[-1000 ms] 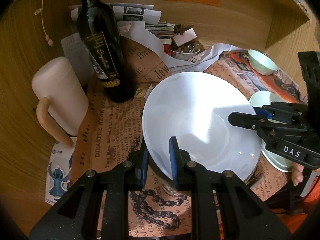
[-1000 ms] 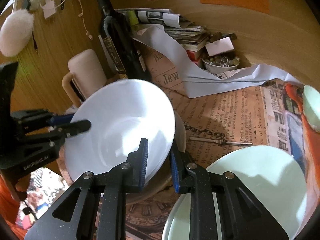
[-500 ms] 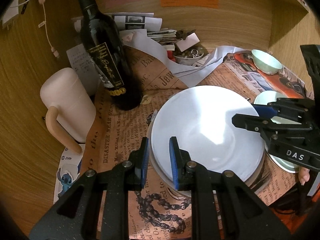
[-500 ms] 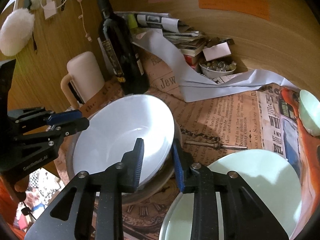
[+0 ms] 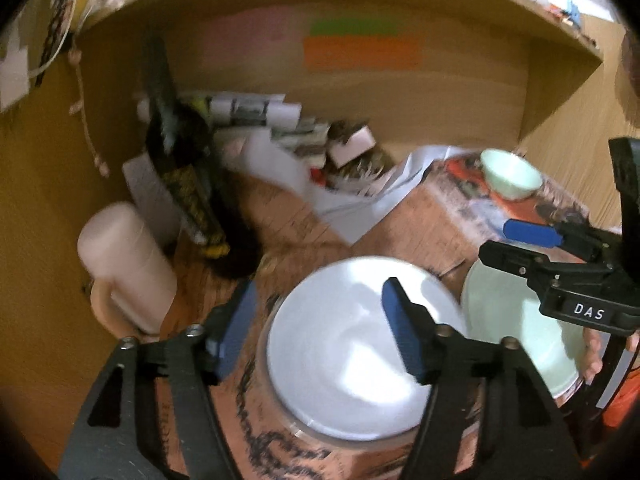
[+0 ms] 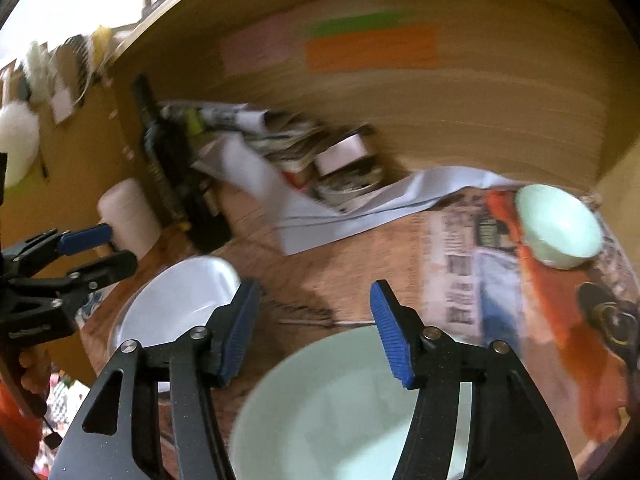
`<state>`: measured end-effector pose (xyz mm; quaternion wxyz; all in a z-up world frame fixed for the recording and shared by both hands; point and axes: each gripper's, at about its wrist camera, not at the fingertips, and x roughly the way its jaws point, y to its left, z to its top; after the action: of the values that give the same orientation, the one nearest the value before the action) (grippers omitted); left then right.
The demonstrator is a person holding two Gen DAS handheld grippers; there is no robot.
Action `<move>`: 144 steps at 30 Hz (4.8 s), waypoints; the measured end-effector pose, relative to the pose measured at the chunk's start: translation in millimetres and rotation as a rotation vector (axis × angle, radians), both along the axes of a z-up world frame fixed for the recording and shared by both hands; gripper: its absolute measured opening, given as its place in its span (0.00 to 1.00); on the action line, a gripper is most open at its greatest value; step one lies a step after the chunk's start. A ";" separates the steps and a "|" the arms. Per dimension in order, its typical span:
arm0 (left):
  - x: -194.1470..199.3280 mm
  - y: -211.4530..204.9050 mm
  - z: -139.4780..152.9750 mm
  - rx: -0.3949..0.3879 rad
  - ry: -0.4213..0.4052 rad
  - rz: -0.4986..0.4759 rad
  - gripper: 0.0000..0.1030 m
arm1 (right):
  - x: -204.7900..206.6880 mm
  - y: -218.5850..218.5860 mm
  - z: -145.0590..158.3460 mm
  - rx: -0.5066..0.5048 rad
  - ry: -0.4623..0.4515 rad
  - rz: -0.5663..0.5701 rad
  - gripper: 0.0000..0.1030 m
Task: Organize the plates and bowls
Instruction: 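Reach both tools to the small mint green bowl and grasp its rim, then lift the mint green bowl with both tools and carry it toward the stack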
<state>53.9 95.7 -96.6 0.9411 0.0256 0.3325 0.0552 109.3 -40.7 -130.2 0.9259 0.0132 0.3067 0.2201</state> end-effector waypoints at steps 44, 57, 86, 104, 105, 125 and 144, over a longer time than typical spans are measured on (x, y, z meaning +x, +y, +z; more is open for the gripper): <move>256.8 -160.5 -36.0 -0.009 0.251 -0.262 0.82 | 154.8 -217.4 -55.9 -0.069 0.203 -0.527 0.33; 284.4 -178.2 -55.1 0.007 0.277 -0.276 0.81 | 132.5 -187.6 -49.5 -0.073 0.197 -0.334 0.26; 304.6 -180.6 -97.1 -0.017 0.465 -0.301 0.16 | 130.5 -157.2 -47.1 -0.067 0.205 -0.192 0.23; 255.2 -164.0 -35.8 -0.025 0.295 -0.310 0.16 | 89.2 -142.9 10.4 -0.051 0.038 -0.206 0.23; 250.9 -162.9 -32.4 -0.029 0.286 -0.311 0.16 | 85.3 -141.5 13.6 -0.048 0.029 -0.205 0.23; 163.0 -125.0 4.5 -0.086 0.160 -0.265 0.16 | 30.5 -101.0 39.6 -0.030 -0.076 -0.135 0.24; 90.5 -63.4 14.5 -0.131 0.093 -0.160 0.16 | 2.8 -37.8 43.4 -0.027 -0.104 -0.022 0.24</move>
<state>144.4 32.2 -82.2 0.9257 -0.0070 0.3758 -0.0434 112.2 -78.5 -86.8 0.9430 -0.0072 0.2611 0.2063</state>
